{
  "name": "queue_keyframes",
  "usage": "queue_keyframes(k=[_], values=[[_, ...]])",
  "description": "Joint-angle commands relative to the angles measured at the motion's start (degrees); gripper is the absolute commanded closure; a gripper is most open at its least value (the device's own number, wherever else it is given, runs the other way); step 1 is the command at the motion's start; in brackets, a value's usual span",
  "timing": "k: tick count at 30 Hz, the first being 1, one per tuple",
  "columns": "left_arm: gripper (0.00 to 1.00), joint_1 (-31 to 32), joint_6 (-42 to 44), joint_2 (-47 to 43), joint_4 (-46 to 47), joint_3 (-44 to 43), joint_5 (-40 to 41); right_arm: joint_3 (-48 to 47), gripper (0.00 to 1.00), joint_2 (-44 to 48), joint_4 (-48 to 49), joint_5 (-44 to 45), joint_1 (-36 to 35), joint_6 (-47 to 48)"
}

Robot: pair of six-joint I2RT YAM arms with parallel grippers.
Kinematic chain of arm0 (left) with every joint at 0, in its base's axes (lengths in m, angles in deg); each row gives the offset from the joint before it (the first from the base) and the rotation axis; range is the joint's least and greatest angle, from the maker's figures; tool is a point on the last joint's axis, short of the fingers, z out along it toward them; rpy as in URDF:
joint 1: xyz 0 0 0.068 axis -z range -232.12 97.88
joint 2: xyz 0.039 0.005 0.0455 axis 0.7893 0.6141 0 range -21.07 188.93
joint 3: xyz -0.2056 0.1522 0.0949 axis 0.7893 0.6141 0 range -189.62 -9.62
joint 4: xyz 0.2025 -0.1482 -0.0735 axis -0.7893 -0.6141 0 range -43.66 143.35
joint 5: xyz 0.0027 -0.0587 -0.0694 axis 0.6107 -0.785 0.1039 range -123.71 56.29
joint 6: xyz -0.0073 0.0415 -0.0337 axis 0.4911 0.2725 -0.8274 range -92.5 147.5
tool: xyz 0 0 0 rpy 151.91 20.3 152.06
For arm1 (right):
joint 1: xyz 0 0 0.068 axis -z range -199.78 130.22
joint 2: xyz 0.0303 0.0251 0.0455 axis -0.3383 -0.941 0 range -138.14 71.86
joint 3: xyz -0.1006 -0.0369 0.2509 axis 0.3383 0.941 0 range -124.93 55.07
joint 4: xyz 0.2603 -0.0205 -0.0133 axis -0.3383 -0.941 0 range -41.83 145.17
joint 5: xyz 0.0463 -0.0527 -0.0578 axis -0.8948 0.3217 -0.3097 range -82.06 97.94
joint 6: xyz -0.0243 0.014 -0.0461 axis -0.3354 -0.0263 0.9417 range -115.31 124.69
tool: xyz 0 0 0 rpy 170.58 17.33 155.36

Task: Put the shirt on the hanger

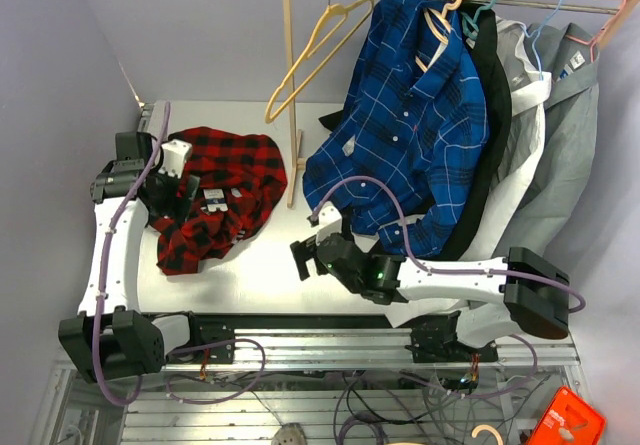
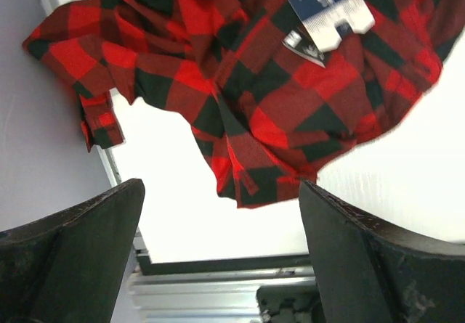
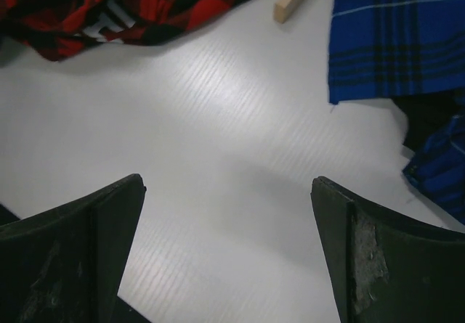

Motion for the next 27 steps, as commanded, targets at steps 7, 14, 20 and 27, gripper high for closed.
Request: queue_keyframes(k=[7,14,20,27], values=[[0.01,0.47,23.09,0.50,-20.15,-3.12,-8.02,2.65,0.00,2.46,11.27,-18.02,0.49,3.10],[0.01,1.95,23.95,-2.63,-11.17,9.29,-2.47,0.12,0.00,-0.70,10.01,-19.31,0.52,3.69],[0.01,5.66,20.36,-1.01,2.38,19.10,5.86,-0.28,0.00,-1.22,10.23,-20.72,0.56,2.51],[0.01,5.77,16.29,1.72,9.92,19.74,4.58,0.23,0.00,-1.93,10.71,-20.67,0.54,2.35]])
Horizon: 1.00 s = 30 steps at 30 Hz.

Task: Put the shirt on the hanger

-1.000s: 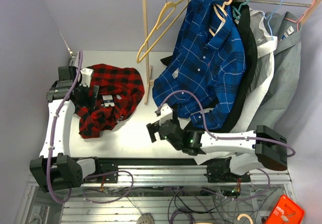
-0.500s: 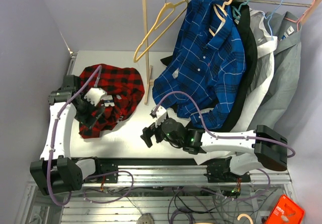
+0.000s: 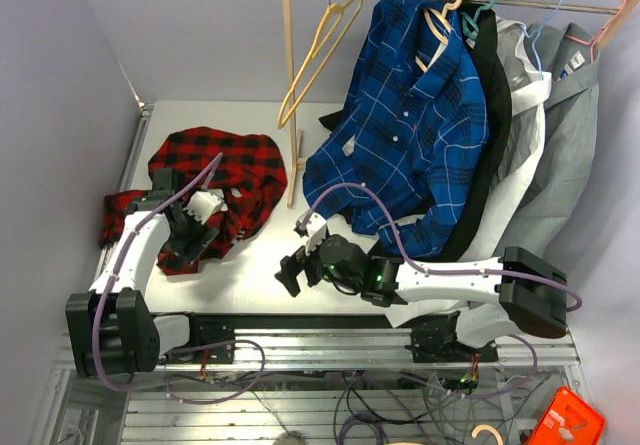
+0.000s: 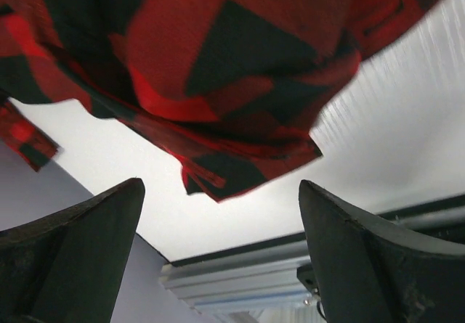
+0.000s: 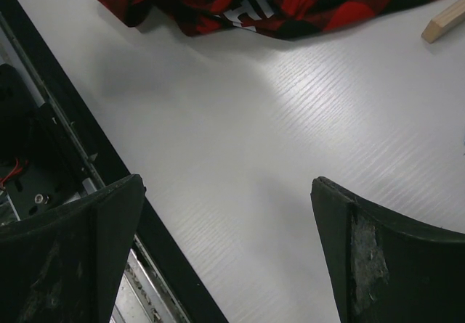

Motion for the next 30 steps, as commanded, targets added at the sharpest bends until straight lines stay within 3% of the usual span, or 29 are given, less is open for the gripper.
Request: queue_keyframes(k=[1,4,6,8,9,10,14,18,22,30], values=[[0.01,0.37,-3.05,1.29,10.14,1.01,1.27,-1.04,0.00,-0.97,1.60,-0.39,0.02,-0.30],[0.10,0.36,-4.02,4.99,12.81,0.73,0.18,-1.84,0.00,-1.52,1.52,-0.49,0.03,-0.08],[0.25,0.36,-4.41,6.94,13.17,0.01,-1.93,-2.18,0.00,-1.70,1.47,-0.29,0.04,0.46],[0.51,0.32,-4.76,8.50,13.09,-0.98,-3.73,-2.64,0.00,-1.77,0.91,0.05,0.09,1.10],[0.79,0.30,-5.10,9.27,12.91,-1.50,-4.16,-3.02,0.00,-1.56,0.47,0.38,0.14,1.46],[0.91,0.33,-5.33,9.81,12.52,-2.19,-4.73,-3.37,0.00,-1.21,0.00,0.57,0.11,1.92],[0.93,0.33,-5.19,9.13,7.13,-7.44,-6.90,-3.65,0.00,1.15,-0.66,1.26,0.12,3.20],[0.93,0.27,-3.73,5.12,-3.63,-20.66,-11.52,-3.55,0.00,3.98,-2.50,1.09,0.56,3.99],[0.93,0.30,2.41,4.32,-17.74,-32.20,-18.66,-1.32,0.00,9.75,-2.16,-4.84,4.57,1.67],[0.93,0.36,7.02,3.34,-28.32,-41.20,-22.89,5.37,0.00,15.21,7.18,-8.17,5.89,7.21]])
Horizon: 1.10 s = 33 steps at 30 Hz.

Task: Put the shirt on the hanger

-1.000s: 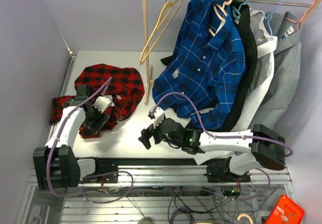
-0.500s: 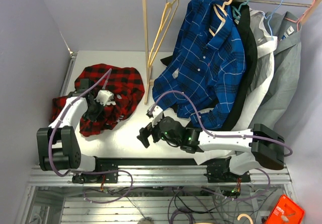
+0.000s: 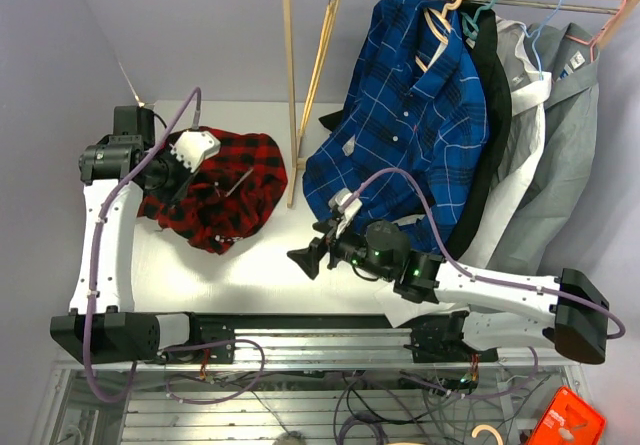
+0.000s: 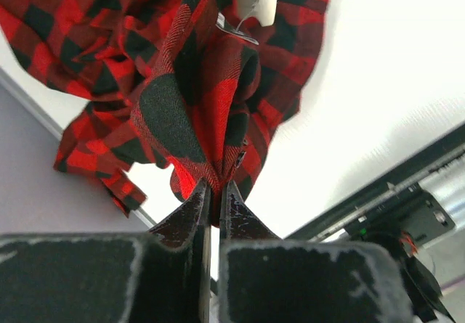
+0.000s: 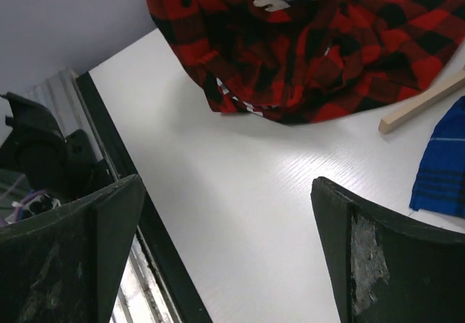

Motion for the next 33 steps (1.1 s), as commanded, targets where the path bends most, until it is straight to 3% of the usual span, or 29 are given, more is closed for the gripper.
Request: queue_keyframes(k=[1,8,13,18,24,33], values=[[0.93,0.34,4.13,-0.04,-10.42,-4.39,-5.41,2.90,0.00,-1.14,6.39,-1.49,-0.06,5.35],[0.93,0.28,6.20,-4.28,-10.83,-6.44,-1.75,-0.02,0.00,-11.57,19.22,-1.67,2.37,13.40],[0.93,0.30,8.05,-6.88,-12.61,-6.54,-1.61,-1.08,0.01,-20.23,36.83,-15.75,13.37,8.06],[0.93,0.33,9.00,-8.44,-13.48,-4.67,-1.50,-8.12,0.03,-30.52,45.17,-30.02,16.02,10.33],[0.93,0.35,9.36,-10.10,-12.49,-1.53,-1.16,-21.29,0.09,-41.19,45.67,-43.89,16.28,6.48],[0.93,0.31,9.81,-10.77,-12.10,-0.10,-1.67,-30.67,0.12,-49.41,41.62,-49.73,15.66,8.56]])
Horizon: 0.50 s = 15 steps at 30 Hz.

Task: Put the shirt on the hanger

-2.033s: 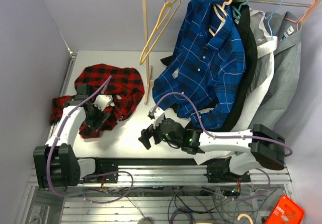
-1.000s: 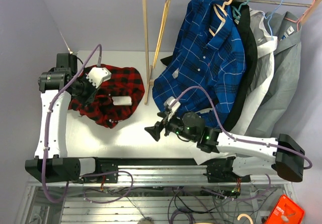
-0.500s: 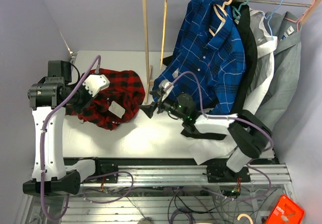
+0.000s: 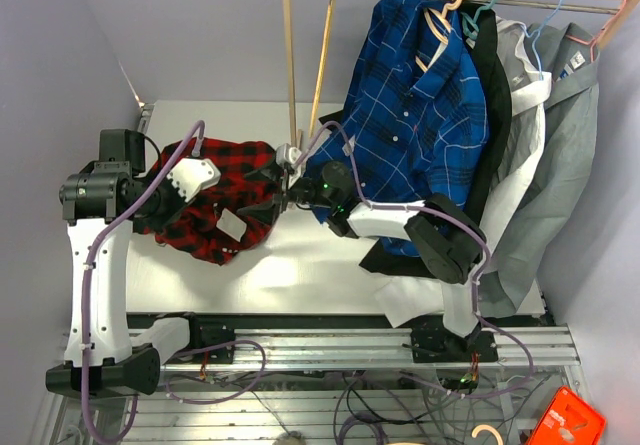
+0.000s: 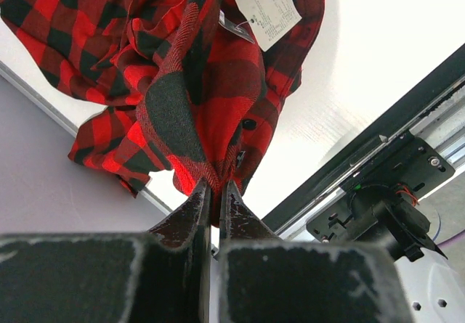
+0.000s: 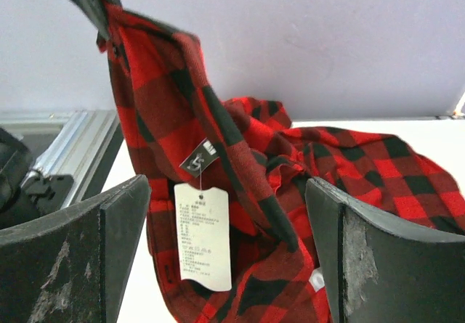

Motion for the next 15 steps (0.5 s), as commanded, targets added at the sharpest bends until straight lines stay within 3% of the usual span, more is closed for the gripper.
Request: queue_keyframes(k=[1,11,15], values=[[0.93,0.29,1.08,-1.06,0.16,0.45,-0.25,-2.79,0.12,-2.47,-1.92,-5.32,-0.48,3.43],[0.93,0.34,1.26,-0.68,-0.56,-0.28,-0.52,-8.54,0.27,-10.22,-5.77,-4.49,-0.51,6.89],[0.93,0.27,1.35,-0.75,-0.46,-0.20,-0.06,-10.87,0.50,-12.27,-6.20,-4.83,-0.43,6.61]])
